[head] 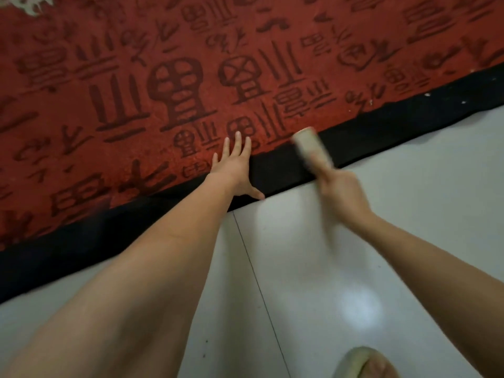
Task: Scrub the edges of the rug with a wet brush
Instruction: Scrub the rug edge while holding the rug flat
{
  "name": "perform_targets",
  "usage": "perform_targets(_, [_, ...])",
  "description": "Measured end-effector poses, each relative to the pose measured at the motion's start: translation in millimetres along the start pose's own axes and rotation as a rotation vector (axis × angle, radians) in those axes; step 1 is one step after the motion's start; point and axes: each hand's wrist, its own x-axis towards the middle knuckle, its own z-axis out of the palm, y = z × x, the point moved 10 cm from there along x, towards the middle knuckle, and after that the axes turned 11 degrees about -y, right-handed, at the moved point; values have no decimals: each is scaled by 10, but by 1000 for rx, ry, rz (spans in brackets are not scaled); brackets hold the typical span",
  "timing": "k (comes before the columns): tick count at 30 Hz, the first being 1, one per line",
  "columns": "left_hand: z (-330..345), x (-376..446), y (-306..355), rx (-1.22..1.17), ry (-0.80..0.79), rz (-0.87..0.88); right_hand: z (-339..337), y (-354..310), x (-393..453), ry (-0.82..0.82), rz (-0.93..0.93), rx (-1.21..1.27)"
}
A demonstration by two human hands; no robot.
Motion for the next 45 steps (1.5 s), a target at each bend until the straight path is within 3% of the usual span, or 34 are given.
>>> perform_targets(2, [-29,-2,68,49,-26,-39,-22,107,-68,115,111,171])
perform_targets(3, [-48,13,123,101,-35,-37,133,-64,-128,110,63,214])
perform_targets(6, [-83,73,257,241,-72,-33,644,-542,-265,-134,-218,50])
perform_targets(8, [-93,112,270,224,-92,-41,432,-307,-145,-154,-260,-98])
perform_targets(11, [-66,91,306,139,-110,-30,-85,278,64,4,10,54])
perform_targets(13, [-58,98,317,128,-113,-31,41,115,-60,104,49,217])
perform_targets(17, [-62,118,271,103,-107,-15,449,-380,-125,-81,-196,143])
perform_targets(19, [-49,118,271,116,-112,-4,76,40,25,-51,-103,94])
perform_targets(21, [-43,118,272,126,-122,-15,-325,601,70,74,136,169])
perform_targets(23, [-50,124,290,139,-124,-24,-307,656,-84,178,199,243])
perform_targets(26, [-43,142,279,144,-128,-33,261,-89,-251,-35,-85,194])
perform_targets(28, [-44,154,266,149,-121,-33,366,-216,-244,-162,-190,65])
perform_targets(30, [-47,143,279,150,-124,-22,55,120,-45,-64,-117,7])
perform_targets(33, [-55,125,302,148,-125,-26,-175,434,-11,106,115,167])
perform_targets(36, [-45,146,282,148,-129,-40,324,-197,-174,9,-57,283])
perform_targets(39, [-55,153,246,149,-118,-32,303,-209,-148,-82,-195,105])
perform_targets(41, [-47,155,247,159,-121,-21,-129,328,-71,11,-68,3])
perform_targets(44, [-41,145,266,152,-120,-16,-721,1225,-333,192,312,123])
perform_targets(45, [-51,122,277,147,-118,-16,-761,1262,-426,219,346,161])
